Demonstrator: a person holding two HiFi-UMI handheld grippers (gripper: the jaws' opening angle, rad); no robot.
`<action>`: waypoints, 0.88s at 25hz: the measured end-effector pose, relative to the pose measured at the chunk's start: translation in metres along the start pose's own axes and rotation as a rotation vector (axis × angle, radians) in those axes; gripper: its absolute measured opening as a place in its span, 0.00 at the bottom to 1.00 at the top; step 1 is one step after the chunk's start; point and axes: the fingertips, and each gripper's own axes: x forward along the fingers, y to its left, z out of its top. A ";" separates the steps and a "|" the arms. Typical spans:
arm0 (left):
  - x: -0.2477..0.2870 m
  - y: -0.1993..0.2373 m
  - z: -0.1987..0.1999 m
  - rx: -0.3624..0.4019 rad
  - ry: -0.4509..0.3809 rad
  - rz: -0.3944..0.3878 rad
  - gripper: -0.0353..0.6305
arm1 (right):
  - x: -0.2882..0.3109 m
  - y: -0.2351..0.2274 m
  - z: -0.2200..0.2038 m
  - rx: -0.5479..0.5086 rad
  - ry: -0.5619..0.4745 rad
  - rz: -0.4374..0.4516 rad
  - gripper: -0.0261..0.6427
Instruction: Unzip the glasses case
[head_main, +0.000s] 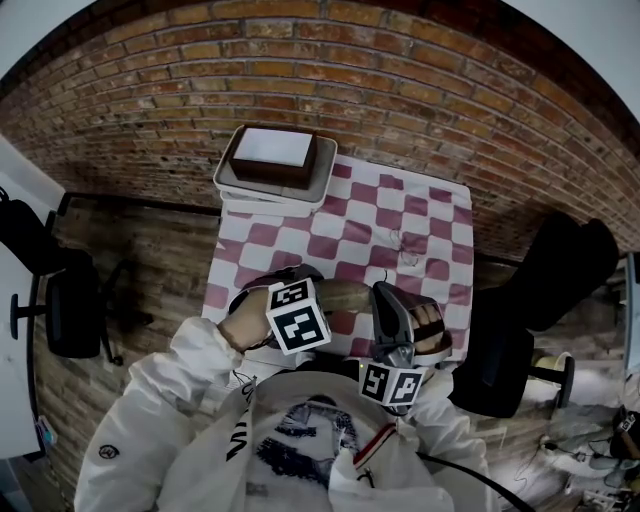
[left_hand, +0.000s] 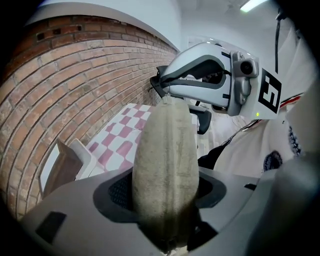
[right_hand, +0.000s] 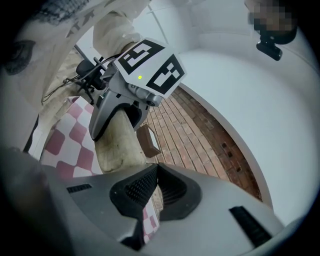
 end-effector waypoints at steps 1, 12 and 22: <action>0.001 0.001 0.000 0.005 0.011 0.003 0.49 | 0.001 0.000 0.000 -0.009 0.001 0.001 0.06; 0.012 0.013 0.005 0.021 0.093 0.027 0.49 | 0.010 0.004 -0.008 -0.112 0.016 0.008 0.06; 0.019 0.018 0.009 0.003 0.085 0.045 0.49 | 0.012 0.007 -0.010 -0.118 0.023 0.006 0.06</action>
